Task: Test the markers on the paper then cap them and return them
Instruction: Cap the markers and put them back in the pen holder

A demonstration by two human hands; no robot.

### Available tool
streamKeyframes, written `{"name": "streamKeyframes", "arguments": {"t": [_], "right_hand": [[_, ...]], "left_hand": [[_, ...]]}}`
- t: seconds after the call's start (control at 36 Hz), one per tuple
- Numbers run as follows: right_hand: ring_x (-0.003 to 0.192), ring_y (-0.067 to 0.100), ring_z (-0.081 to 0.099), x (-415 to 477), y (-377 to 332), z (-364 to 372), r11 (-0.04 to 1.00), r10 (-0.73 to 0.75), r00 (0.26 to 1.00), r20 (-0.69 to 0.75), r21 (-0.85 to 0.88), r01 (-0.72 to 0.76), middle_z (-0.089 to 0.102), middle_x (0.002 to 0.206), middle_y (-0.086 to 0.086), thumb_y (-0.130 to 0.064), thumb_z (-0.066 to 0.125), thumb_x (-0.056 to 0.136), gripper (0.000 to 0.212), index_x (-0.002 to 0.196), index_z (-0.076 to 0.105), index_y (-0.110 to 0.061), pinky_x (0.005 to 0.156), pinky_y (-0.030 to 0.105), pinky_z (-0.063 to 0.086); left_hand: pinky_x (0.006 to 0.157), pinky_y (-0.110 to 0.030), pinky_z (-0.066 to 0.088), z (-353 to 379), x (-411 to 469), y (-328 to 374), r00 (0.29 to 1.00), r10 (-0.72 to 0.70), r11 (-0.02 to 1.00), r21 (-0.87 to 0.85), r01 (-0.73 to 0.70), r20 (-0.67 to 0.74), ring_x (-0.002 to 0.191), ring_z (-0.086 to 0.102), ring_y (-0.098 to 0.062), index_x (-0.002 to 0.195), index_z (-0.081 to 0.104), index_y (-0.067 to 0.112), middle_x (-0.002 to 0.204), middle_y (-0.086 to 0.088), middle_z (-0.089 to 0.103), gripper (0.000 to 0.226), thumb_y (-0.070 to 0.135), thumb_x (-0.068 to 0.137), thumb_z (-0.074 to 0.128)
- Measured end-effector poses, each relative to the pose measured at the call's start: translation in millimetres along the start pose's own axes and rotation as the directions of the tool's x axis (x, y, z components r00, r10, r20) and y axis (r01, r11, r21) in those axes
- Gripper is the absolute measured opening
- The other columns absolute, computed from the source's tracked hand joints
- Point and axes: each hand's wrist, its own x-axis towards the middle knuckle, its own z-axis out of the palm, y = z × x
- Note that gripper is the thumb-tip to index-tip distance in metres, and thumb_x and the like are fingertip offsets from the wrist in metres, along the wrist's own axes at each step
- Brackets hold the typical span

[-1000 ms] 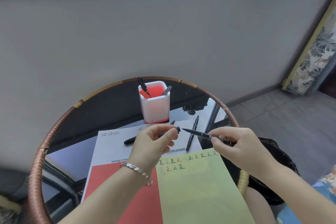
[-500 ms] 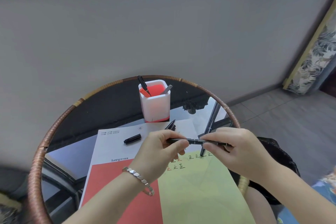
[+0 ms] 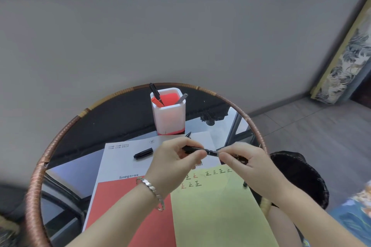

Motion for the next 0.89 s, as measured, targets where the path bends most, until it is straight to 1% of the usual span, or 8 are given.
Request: {"name": "streamKeyframes", "arguments": {"t": [0.11,0.22,0.42,0.53,0.64,0.72,0.81,0.89], "right_hand": [[0.072,0.017,0.050,-1,21,-12,0.925,0.143,0.914,-0.379,-0.279,-0.260,0.049,0.075,-0.005,-0.030,0.048,0.092,0.022,0.071,0.054,-0.030,0.060,0.031,0.040],[0.080,0.026,0.051,0,44,-18,0.658,0.486,0.831,-0.270,-0.513,-0.551,0.050,0.106,0.010,-0.029,0.044,0.092,0.029,0.118,0.044,-0.017,0.064,0.031,0.038],[0.087,0.028,0.056,7,40,-7,0.711,0.380,0.880,-0.284,-0.520,-0.474,0.061,0.100,0.008,-0.018,0.046,0.089,0.022,0.111,0.049,-0.014,0.068,0.035,0.048],[0.081,0.021,0.055,10,41,-2,0.803,0.369,0.888,-0.273,-0.388,-0.453,0.057,0.083,-0.002,-0.019,0.052,0.087,0.023,0.109,0.056,-0.016,0.067,0.031,0.046],[0.071,0.010,0.052,17,33,-3,0.907,0.328,0.908,-0.259,-0.182,-0.379,0.057,0.070,-0.003,-0.018,0.057,0.085,0.023,0.107,0.061,-0.016,0.057,0.018,0.037],[0.071,0.012,0.057,27,22,-5,0.941,0.289,0.928,-0.235,-0.109,-0.321,0.060,0.072,0.001,-0.018,0.058,0.085,0.022,0.107,0.061,-0.018,0.065,0.025,0.046],[0.073,0.017,0.062,33,13,-5,0.957,0.264,0.943,-0.205,-0.064,-0.282,0.063,0.074,0.000,-0.020,0.059,0.084,0.017,0.100,0.060,-0.025,0.076,0.039,0.053],[0.071,0.020,0.063,33,7,-3,0.972,0.229,0.958,-0.175,-0.020,-0.236,0.062,0.074,0.003,-0.017,0.059,0.084,0.017,0.095,0.057,-0.030,0.073,0.040,0.056]], "left_hand": [[0.048,-0.010,0.044,4,4,-3,0.980,-0.105,0.985,-0.154,0.079,-0.169,0.046,0.056,0.003,0.075,0.068,0.010,0.061,-0.001,0.065,0.007,0.004,0.079,0.068],[0.046,-0.009,0.043,4,8,-11,0.962,-0.144,0.980,-0.167,0.107,-0.231,0.045,0.055,0.003,0.074,0.068,0.012,0.064,-0.002,0.066,0.009,0.005,0.079,0.068],[0.049,-0.009,0.045,10,8,-14,0.954,-0.176,0.975,-0.177,0.135,-0.243,0.048,0.055,0.003,0.075,0.068,0.014,0.066,-0.002,0.065,0.008,0.007,0.079,0.069],[0.051,-0.009,0.046,7,6,-8,0.937,-0.145,0.973,-0.220,0.076,-0.318,0.051,0.055,0.003,0.076,0.068,0.016,0.063,0.005,0.064,0.010,0.008,0.082,0.067],[0.063,-0.011,0.049,-9,9,20,0.840,0.112,0.956,-0.173,-0.237,-0.530,0.063,0.059,0.003,0.084,0.065,0.020,0.073,0.007,0.065,0.014,0.006,0.084,0.061],[0.071,-0.015,0.050,-33,21,42,0.707,0.344,0.886,-0.034,-0.462,-0.618,0.076,0.061,0.000,0.093,0.060,0.022,0.089,-0.003,0.064,0.016,0.006,0.087,0.059],[0.071,-0.010,0.046,-57,39,56,0.608,0.505,0.837,0.175,-0.518,-0.613,0.086,0.059,-0.012,0.093,0.057,0.028,0.103,-0.018,0.059,0.020,0.009,0.088,0.059],[0.070,-0.006,0.044,-72,58,55,0.638,0.521,0.851,0.292,-0.436,-0.567,0.085,0.059,-0.010,0.093,0.060,0.021,0.100,-0.013,0.062,0.009,0.013,0.088,0.060]]}}
